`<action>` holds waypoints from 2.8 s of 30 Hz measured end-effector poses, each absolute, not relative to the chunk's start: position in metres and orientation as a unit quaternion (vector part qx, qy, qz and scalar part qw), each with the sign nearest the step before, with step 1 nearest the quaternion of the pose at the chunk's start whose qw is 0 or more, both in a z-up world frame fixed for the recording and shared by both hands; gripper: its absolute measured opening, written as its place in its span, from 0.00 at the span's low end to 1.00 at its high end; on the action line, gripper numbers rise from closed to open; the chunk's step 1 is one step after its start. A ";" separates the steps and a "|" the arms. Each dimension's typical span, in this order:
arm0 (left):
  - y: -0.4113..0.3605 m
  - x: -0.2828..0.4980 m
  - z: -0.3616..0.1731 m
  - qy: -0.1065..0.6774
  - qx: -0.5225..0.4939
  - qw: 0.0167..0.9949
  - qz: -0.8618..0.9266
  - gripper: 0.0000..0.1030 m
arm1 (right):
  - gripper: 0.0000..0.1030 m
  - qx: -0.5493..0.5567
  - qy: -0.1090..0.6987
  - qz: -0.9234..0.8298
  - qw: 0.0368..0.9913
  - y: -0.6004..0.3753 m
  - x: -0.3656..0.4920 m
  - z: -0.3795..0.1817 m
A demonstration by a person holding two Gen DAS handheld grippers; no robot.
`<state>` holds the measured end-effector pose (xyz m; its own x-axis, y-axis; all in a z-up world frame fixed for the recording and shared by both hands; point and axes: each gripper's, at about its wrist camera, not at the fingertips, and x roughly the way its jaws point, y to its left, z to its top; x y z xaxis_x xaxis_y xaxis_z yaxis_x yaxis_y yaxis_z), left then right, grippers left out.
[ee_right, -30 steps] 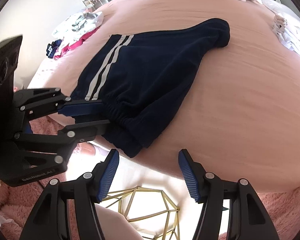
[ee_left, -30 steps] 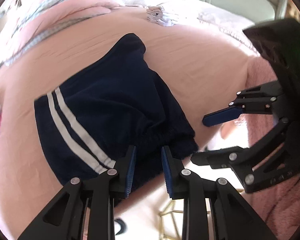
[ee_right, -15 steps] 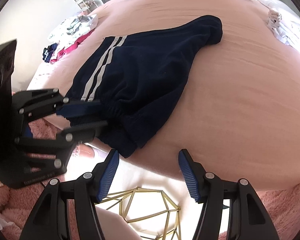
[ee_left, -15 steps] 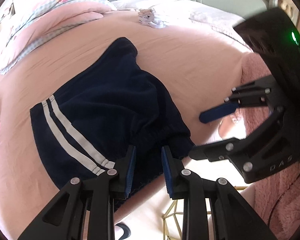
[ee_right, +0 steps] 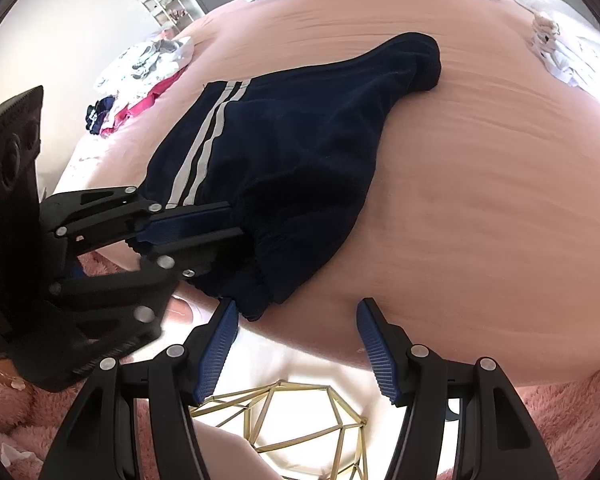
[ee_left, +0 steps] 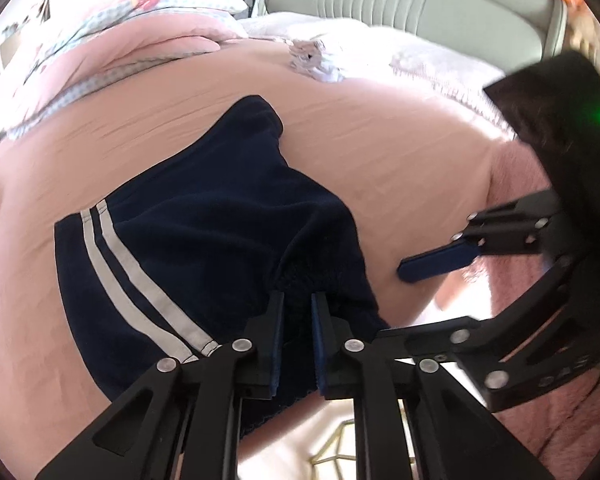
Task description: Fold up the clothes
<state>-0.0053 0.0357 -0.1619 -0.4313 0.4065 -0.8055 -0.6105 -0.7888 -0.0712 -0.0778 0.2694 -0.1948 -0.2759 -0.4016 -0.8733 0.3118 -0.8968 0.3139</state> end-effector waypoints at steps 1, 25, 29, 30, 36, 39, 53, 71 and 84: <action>0.034 -0.005 -0.160 0.108 -0.438 0.306 0.838 0.10 | 0.59 0.556 -0.038 -0.800 0.224 0.268 -0.079 -0.195; -0.014 -0.006 -0.140 -0.032 -0.471 0.318 0.822 0.17 | 0.62 0.538 -0.032 -0.819 0.195 0.276 -0.074 -0.185; -0.045 -0.009 -0.127 -0.074 -0.445 0.266 0.852 0.18 | 0.62 0.491 -0.087 -0.840 0.211 0.289 -0.072 -0.156; -0.048 -0.012 -0.128 -0.077 -0.444 0.256 0.855 0.18 | 0.62 0.487 -0.086 -0.842 0.214 0.285 -0.077 -0.155; -0.036 -0.030 -0.168 -0.021 -0.522 0.185 0.833 0.18 | 0.62 0.539 -0.006 -0.825 0.171 0.254 -0.099 -0.190; -0.049 -0.031 -0.178 -0.038 -0.543 0.149 0.825 0.20 | 0.62 0.562 -0.027 -0.812 0.158 0.266 -0.091 -0.202; -0.021 -0.137 -0.180 0.007 -0.507 0.133 0.852 0.20 | 0.62 0.516 -0.017 -0.839 0.172 0.249 -0.168 -0.164; -0.060 -0.160 -0.193 -0.044 -0.473 0.121 0.871 0.21 | 0.60 0.514 0.002 -0.849 0.125 0.250 -0.247 -0.197; -0.037 -0.073 -0.173 -0.042 -0.516 0.133 0.845 0.21 | 0.62 0.516 0.022 -0.841 0.158 0.233 -0.129 -0.183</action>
<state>-0.0732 -0.0375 -0.1729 -0.4317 0.2686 -0.8611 -0.1820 -0.9609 -0.2085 -0.1285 0.2328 -0.1835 -0.4165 -0.2433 -0.8760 0.2893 -0.9489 0.1260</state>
